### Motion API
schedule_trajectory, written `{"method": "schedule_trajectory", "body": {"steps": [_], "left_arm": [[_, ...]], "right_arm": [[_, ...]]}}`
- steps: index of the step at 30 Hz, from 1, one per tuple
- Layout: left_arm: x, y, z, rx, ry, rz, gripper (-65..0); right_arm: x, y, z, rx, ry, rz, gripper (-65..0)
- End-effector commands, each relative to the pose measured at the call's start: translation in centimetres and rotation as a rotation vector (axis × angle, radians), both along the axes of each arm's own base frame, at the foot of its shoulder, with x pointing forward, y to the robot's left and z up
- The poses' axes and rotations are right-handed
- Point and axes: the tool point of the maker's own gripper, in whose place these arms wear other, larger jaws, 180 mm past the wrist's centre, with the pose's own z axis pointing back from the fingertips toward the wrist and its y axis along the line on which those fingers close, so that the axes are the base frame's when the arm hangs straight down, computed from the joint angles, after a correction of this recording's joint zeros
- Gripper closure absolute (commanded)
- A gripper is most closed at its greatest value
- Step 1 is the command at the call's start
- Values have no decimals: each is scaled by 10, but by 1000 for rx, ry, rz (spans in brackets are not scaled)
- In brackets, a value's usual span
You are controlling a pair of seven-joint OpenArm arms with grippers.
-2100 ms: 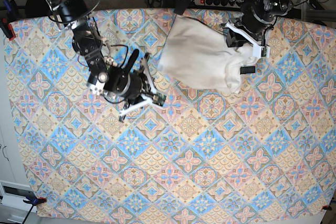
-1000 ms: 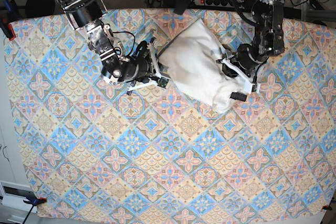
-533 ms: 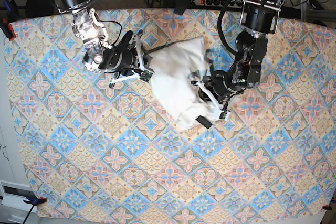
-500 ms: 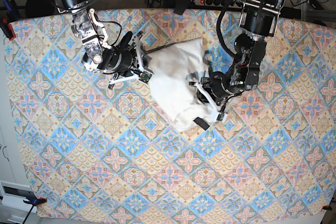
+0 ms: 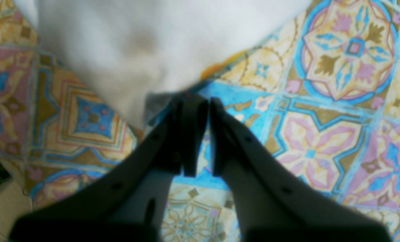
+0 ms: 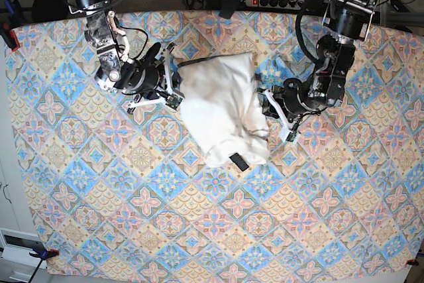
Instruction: Fold the T-shirt properly
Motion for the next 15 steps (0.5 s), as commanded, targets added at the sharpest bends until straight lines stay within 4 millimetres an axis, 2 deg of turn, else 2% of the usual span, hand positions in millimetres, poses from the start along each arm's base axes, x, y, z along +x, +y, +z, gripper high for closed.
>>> {"method": "schedule_trajectory", "body": {"steps": [1, 4, 6, 9, 11, 15], "left_arm": [[-14, 16, -7, 64, 55, -7, -118], [-18, 15, 19, 20, -45, 7, -118], [-21, 6, 53, -46, -130, 22, -119], [-25, -25, 96, -166, -222, 9, -119], [-25, -43, 111, -230, -249, 7, -119], [-16, -71, 110, -306, -248, 45, -119]], "right_arm": [[12, 1, 12, 23, -41, -5, -56], [16, -9, 15, 22, -54, -41, -56], [30, -14, 33, 30, -116, -61, -56], [42, -20, 57, 39, -191, -85, -56], [47, -24, 66, 40, -220, -98, -56], [51, -40, 72, 10, -232, -138, -56]]}}
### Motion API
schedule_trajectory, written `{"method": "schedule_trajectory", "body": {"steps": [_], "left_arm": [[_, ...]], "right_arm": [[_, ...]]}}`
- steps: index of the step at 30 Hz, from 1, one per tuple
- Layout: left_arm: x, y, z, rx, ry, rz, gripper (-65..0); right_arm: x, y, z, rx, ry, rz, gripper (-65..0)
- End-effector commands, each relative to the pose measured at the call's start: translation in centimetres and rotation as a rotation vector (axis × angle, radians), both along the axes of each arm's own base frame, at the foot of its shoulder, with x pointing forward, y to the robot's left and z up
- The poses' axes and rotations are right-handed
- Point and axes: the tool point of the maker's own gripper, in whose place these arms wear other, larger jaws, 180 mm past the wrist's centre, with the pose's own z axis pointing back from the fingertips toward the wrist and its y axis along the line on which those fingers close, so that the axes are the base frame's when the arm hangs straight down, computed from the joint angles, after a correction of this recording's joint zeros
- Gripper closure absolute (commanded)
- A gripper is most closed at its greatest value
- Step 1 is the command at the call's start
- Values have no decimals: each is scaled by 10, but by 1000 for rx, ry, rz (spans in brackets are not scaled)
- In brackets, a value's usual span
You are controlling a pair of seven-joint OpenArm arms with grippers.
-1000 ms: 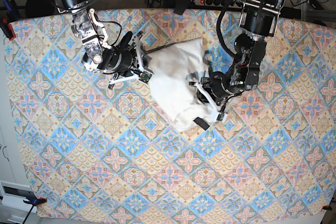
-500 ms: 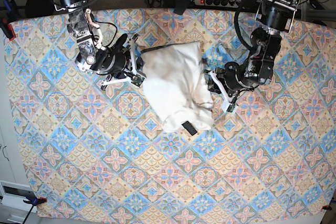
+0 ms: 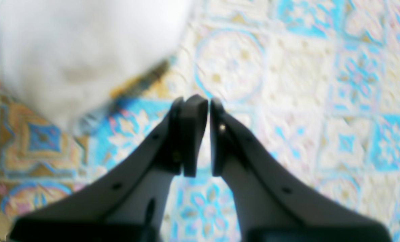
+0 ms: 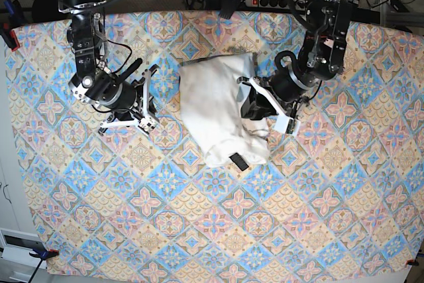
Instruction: Fold the T-shirt properly
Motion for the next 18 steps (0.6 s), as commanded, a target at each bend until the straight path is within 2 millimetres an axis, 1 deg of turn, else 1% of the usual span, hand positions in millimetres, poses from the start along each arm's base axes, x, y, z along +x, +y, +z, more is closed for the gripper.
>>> {"method": "schedule_trajectory", "body": {"steps": [1, 2, 4, 5, 7, 8, 11, 14, 17, 18], "left_arm": [[8, -10, 5, -21, -18, -7, -118], [9, -20, 2, -31, -8, -18, -118], [7, -40, -15, -15, 30, -57, -118], [4, -48, -26, 5, 56, -81, -118], [-6, -53, -51, 58, 103, -114, -118], [-11, -57, -60, 71, 125, -126, -118], [-29, -53, -81, 115, 185, -142, -117], [-55, -36, -98, 154, 235, -143, -117], [-76, -24, -109, 176, 277, -147, -117], [-81, -20, -112, 182, 282, -146, -117]], "right_arm": [[9, 2, 14, 19, -48, 3, -56], [9, 2, 15, 19, -51, 4, -56], [10, 2, 15, 21, -53, 4, -56], [10, 2, 15, 21, -53, 4, -56], [10, 2, 16, 21, -54, 4, -56], [10, 2, 16, 21, -54, 4, -56], [10, 2, 15, 21, -53, 4, -56], [9, 4, 15, 22, -52, 9, -56], [9, 6, 15, 24, -50, 13, -56], [9, 6, 15, 27, -50, 13, -56]]}}
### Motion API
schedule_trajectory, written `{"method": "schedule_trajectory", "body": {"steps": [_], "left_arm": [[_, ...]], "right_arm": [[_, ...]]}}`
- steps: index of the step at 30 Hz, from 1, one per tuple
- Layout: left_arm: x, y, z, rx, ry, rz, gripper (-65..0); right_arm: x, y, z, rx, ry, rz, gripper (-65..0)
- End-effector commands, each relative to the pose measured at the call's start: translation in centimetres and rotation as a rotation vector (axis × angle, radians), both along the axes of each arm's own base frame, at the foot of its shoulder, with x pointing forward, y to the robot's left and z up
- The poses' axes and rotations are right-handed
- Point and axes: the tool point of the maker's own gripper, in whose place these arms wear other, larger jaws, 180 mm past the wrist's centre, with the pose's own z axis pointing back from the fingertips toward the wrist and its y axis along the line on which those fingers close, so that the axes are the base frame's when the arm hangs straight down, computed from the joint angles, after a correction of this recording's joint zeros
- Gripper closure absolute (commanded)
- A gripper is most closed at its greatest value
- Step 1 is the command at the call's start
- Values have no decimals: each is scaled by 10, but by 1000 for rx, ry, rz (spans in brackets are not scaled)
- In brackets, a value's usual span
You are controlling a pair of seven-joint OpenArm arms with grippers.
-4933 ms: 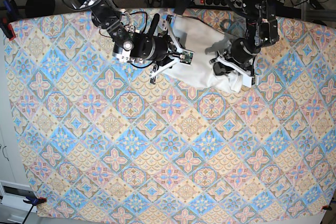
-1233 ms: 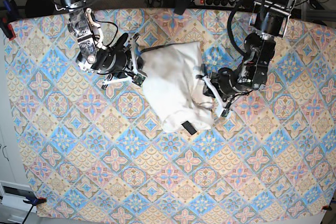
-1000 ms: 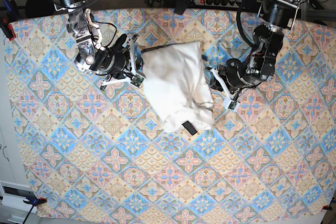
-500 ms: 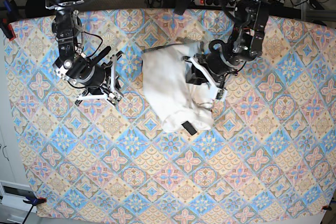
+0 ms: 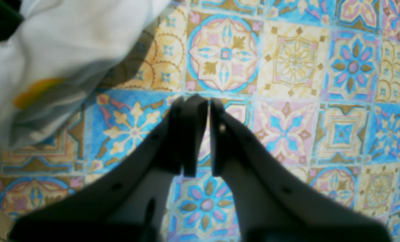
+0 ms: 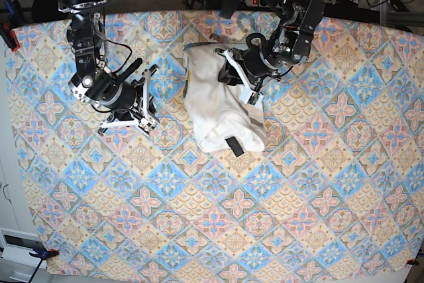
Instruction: Fold the T-shirt properly
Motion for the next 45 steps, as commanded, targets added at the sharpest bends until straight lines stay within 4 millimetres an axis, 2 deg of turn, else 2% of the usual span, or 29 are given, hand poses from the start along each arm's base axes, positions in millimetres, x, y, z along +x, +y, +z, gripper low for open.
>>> {"method": "schedule_trajectory", "body": {"steps": [1, 3, 4, 6, 10, 12, 13, 16, 21, 26, 29, 35, 38, 45], "left_arm": [[-23, 15, -17, 79, 80, -29, -117], [-33, 20, -20, 79, 77, -19, -117], [-32, 22, -14, 74, 53, -15, -117], [-28, 29, 4, 58, -7, 16, -117], [0, 43, 64, -31, -155, 124, -117], [8, 58, 73, -37, -168, 170, -117], [10, 69, 73, -30, -160, 199, -117], [15, 101, 72, -2, -144, 284, -117], [5, 123, 56, 17, -57, 331, -117], [-19, 118, 43, 27, -2, 314, -117], [-29, 110, 38, 23, 23, 290, -117], [-40, 109, 33, 28, 50, 282, -117], [-45, 112, 28, 70, 58, 264, -117], [-74, 91, 7, 175, 98, 120, -117]], "right_arm": [[7, 5, 12, 26, -42, 10, -56], [4, 15, 10, 30, -34, 40, -57], [1, 22, 9, 33, -29, 60, -57], [-4, 34, 7, 37, -22, 98, -56], [-14, 63, 12, 51, -30, 189, -56], [-20, 84, 22, 78, -56, 240, -56], [-21, 94, 28, 95, -68, 258, -56], [-36, 112, 26, 129, -47, 286, -58], [-41, 150, 30, 200, -35, 327, -59], [-40, 185, 21, 214, 3, 398, -59], [-37, 201, 11, 217, 42, 418, -59], [-28, 225, -15, 168, 120, 487, -58], [-21, 223, -33, 142, 167, 491, -57], [1, 209, -63, 138, 234, 452, -57]]}}
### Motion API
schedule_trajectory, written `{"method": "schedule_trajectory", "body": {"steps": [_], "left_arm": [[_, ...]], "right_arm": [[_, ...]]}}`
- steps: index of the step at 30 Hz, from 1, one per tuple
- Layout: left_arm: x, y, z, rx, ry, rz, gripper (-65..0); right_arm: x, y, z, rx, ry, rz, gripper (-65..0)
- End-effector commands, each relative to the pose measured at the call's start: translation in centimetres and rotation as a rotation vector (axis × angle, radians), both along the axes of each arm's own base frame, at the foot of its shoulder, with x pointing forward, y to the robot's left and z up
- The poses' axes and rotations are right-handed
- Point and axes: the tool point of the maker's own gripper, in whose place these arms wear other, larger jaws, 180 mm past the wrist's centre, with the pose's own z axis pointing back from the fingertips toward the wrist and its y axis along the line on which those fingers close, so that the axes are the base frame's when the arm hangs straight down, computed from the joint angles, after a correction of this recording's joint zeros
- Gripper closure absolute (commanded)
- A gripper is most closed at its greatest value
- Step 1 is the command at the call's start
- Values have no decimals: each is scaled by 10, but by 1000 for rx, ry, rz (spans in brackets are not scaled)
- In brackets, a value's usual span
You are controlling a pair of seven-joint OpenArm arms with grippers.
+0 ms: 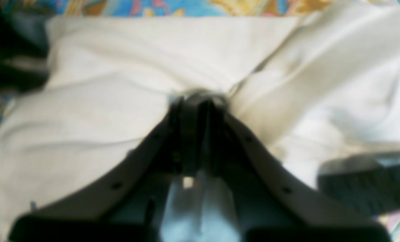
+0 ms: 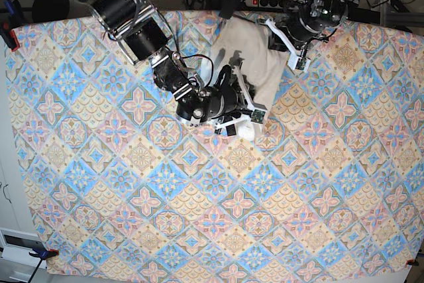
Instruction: Fold the T-shirt properly
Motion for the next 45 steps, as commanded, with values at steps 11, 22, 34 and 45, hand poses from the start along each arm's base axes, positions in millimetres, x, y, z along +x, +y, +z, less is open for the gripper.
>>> {"method": "schedule_trajectory", "body": {"steps": [11, 22, 34, 45], "left_arm": [[-16, -31, -27, -57, 30, -40, -117], [11, -106, -26, -201, 17, -34, -117], [22, -139, 8, -264, -68, -105, -117], [10, -19, 44, -60, -169, -9, -117]], "right_arm": [[25, 49, 27, 125, -24, -3, -57], [32, 59, 56, 164, -104, 16, -56], [30, 38, 110, 199, -230, -69, -56], [31, 15, 100, 189, -207, -142, -55]]}}
